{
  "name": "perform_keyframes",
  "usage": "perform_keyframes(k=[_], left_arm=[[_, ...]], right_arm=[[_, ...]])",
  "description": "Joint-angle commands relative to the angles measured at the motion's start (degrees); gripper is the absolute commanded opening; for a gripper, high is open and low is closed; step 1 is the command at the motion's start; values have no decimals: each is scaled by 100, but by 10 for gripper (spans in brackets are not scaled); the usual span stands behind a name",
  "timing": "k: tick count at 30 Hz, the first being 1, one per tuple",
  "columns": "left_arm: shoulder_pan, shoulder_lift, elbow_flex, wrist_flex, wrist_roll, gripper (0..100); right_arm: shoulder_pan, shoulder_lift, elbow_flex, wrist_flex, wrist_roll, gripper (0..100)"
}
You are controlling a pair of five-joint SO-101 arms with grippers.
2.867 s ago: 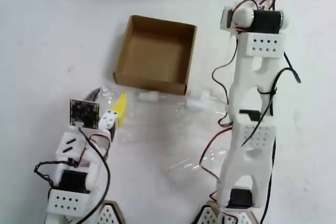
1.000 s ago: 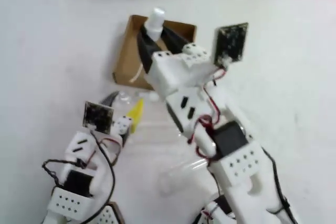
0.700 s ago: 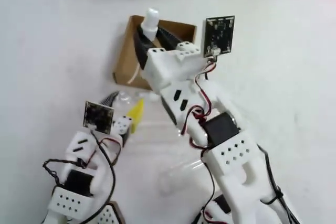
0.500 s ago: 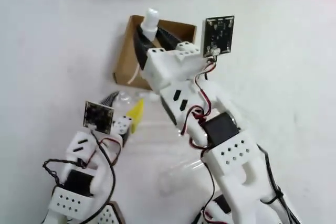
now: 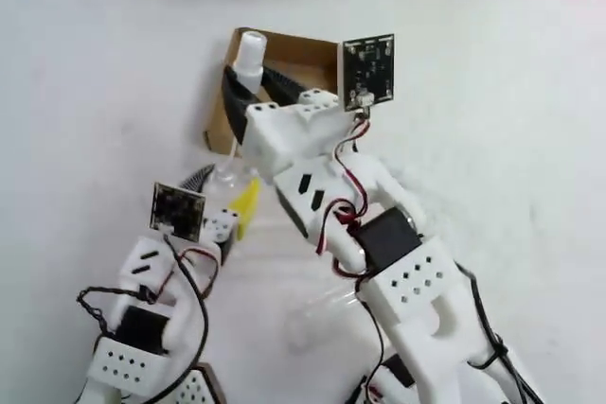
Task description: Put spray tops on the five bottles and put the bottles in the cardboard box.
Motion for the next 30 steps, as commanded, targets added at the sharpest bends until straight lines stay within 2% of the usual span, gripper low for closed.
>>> perform_keyframes(k=[1,10,19,30], left_arm=[[31,-119,-35,-114,-44,20],[31,-119,-35,-105,-44,20],[31,-119,-35,-105,-44,20],[31,-119,-35,-9,-44,20]], right_arm=[[-31,-136,-62,22,9,16],[-189,-101,431,-84,9,17],[-286,-92,1723,-1982,9,17],[-549,-92,2295,-2097,9,17]])
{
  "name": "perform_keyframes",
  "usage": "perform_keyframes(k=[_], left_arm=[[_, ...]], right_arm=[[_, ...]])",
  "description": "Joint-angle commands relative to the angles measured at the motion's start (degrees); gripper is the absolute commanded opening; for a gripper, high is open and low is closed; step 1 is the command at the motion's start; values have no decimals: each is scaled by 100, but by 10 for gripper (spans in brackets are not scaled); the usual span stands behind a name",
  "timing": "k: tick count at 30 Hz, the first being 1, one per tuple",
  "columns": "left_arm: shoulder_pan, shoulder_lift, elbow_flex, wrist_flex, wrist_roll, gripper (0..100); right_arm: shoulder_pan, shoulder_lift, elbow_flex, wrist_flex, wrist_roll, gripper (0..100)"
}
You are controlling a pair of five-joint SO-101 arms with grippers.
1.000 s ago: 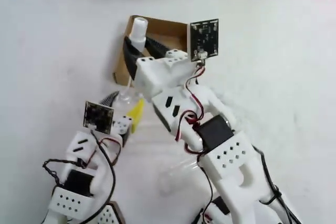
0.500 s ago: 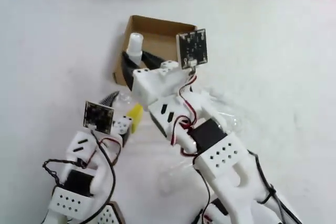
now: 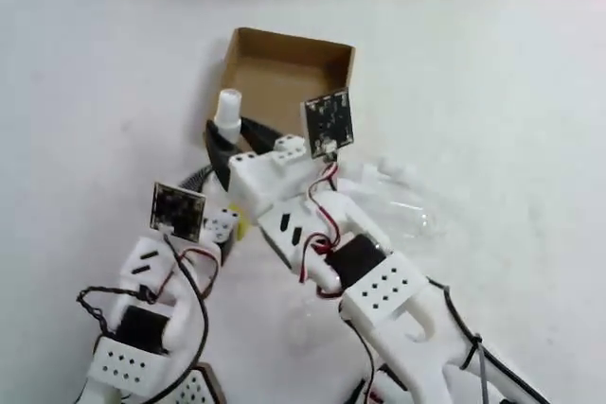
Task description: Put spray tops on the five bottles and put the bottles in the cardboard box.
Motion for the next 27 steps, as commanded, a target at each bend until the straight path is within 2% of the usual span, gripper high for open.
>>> perform_keyframes(k=[1,12,15,19,21,25,27], left_arm=[[31,-119,-35,-9,-44,20],[31,-119,-35,9,-44,20],[31,-119,-35,9,-44,20],[31,-119,-35,9,-44,20],[22,-119,-35,18,-44,20],[22,-119,-35,18,-44,20],[22,-119,-35,18,-44,20]], right_arm=[[-22,-84,26,-127,9,17],[-163,-84,281,-127,44,18],[-180,-84,308,-92,492,18],[-382,-92,378,-92,668,19],[-444,-92,378,-84,677,50],[-453,-145,387,171,1108,176],[-462,-180,343,295,1002,203]])
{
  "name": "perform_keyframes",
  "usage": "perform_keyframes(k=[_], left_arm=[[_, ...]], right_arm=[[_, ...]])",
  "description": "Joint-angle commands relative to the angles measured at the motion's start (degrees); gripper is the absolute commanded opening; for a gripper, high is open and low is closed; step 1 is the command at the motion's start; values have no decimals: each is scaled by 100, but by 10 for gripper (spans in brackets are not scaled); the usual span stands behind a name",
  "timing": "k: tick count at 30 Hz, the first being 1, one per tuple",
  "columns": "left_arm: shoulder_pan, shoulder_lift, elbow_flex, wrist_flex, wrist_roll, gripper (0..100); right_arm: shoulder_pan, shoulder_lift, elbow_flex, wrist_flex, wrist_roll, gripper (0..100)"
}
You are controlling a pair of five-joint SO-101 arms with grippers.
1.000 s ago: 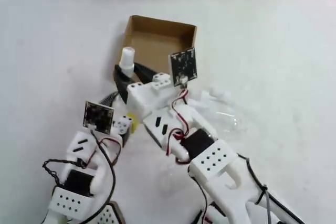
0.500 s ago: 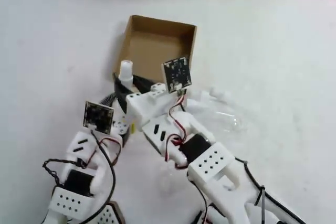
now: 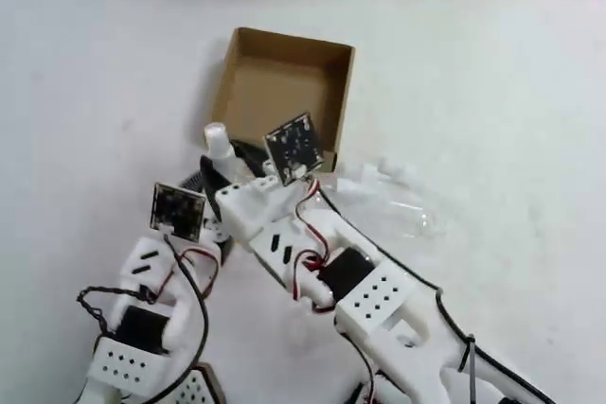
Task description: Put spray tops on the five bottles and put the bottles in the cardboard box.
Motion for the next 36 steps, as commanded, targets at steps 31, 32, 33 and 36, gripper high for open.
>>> perform_keyframes(k=[31,32,33,36], left_arm=[[-646,-119,-35,-1240,862,20],[-620,-119,-35,-1451,1055,20],[-620,-119,-35,-1670,1248,20],[-505,-119,-35,-2259,1582,20]], right_arm=[[347,-3020,1284,2193,26,17],[251,-3020,1415,2044,44,17],[180,-3020,1556,1868,62,17],[22,-3020,1987,1244,62,17]])
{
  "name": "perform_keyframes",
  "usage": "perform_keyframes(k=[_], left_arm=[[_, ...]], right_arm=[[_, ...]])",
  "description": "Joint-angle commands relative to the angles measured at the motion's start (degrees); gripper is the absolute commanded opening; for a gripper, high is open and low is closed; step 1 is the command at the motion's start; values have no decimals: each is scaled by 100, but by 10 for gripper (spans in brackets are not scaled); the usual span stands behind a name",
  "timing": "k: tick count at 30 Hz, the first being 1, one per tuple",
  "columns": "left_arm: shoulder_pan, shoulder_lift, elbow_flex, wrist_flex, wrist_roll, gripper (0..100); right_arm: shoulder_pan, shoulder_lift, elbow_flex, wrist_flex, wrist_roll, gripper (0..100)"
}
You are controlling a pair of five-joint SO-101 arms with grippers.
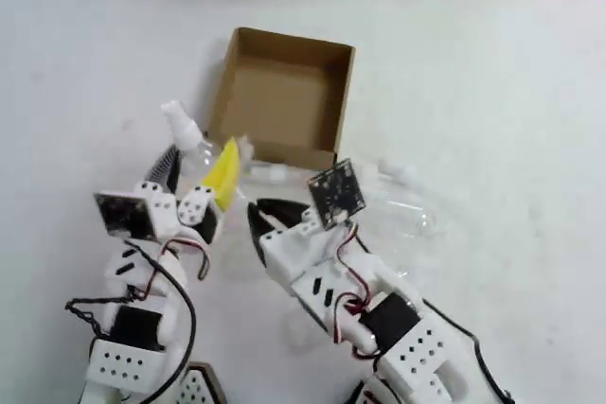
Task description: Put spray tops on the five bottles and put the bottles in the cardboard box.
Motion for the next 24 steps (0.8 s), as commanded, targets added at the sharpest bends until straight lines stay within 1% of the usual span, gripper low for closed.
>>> perform_keyframes(k=[1,5,9,17,21,24], left_arm=[[189,-119,-35,-914,484,20],[602,-119,-97,-1037,457,20],[673,-101,-510,-985,97,20],[778,4,-1222,-123,18,20],[927,980,-1934,369,-519,20],[892,1903,-2435,404,-484,20]], right_arm=[[-224,-119,255,-743,70,17],[-620,-119,615,-1288,70,18],[-787,-119,791,-1596,70,18],[-778,-110,853,-1771,79,18],[-769,171,1143,-2624,88,18],[-699,681,1160,-3134,88,18]])
